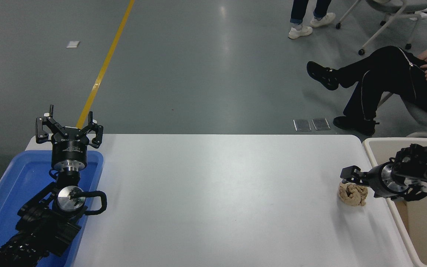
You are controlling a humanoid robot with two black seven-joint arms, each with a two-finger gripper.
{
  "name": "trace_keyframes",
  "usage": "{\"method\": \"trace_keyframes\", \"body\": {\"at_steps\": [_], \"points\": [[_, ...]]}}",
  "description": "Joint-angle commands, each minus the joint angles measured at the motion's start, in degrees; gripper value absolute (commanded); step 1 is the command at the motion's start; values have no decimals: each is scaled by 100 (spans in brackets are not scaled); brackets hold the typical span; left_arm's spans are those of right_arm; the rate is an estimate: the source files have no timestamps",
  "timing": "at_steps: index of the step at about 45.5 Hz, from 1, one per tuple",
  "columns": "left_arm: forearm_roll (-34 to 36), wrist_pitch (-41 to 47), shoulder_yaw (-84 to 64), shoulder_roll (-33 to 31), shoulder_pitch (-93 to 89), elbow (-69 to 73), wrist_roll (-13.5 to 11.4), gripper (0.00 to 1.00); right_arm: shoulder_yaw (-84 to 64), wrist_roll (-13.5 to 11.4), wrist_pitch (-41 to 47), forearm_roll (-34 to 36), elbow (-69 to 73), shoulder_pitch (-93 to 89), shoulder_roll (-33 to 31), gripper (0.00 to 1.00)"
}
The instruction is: Pick up paper ball place in dustbin
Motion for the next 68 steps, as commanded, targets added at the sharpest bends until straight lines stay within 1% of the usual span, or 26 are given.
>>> {"method": "trace_keyframes", "body": {"at_steps": [1, 17, 20, 23, 25, 26, 27, 28, 31, 32, 43, 47, 56, 62, 68], "points": [[0, 1, 0, 0, 9, 0, 0, 99, 85, 7, -130, 8, -554, -500, 380, 100], [0, 1, 0, 0, 1, 0, 0, 99, 112, -2, -394, 8, -914, -825, 785, 100], [0, 1, 0, 0, 1, 0, 0, 99, 112, 7, -446, 8, -1037, -904, 864, 96], [0, 1, 0, 0, 1, 0, 0, 99, 112, -2, -543, 8, -1134, -966, 899, 81], [0, 1, 0, 0, 1, 0, 0, 99, 112, 7, -587, 8, -1143, -966, 890, 73], [0, 1, 0, 0, 1, 0, 9, 99, 112, 7, -587, 8, -1143, -966, 890, 67], [0, 1, 0, -8, 1, 0, 0, 99, 103, 7, -587, 8, -1143, -966, 890, 59], [0, 1, 0, 0, 1, 0, 0, 99, 112, 15, -570, 16, -1143, -957, 882, 48], [0, 1, 0, 0, 1, 0, 0, 99, 103, 16, -508, 17, -1143, -940, 864, 11], [0, 1, 0, 0, 1, 0, 0, 99, 103, 16, -491, 17, -1143, -931, 855, 0], [0, 1, 0, 0, 1, 0, 0, 99, 59, 24, -464, 8, -967, -580, 741, 0], [0, 1, 0, 0, 1, 0, 0, 99, 33, 24, -394, -1, -599, -255, 382, 0], [0, 1, 0, 0, 1, 0, 0, 99, -116, 24, -157, -124, 1009, 904, -673, 0], [0, 1, 0, 0, 1, 0, 0, 99, -617, 24, 186, -387, 2046, 1941, -1156, 0], [0, 1, 0, 0, 1, 0, 0, 99, -1135, 24, 783, -642, 3136, 3128, -1746, 0]]}}
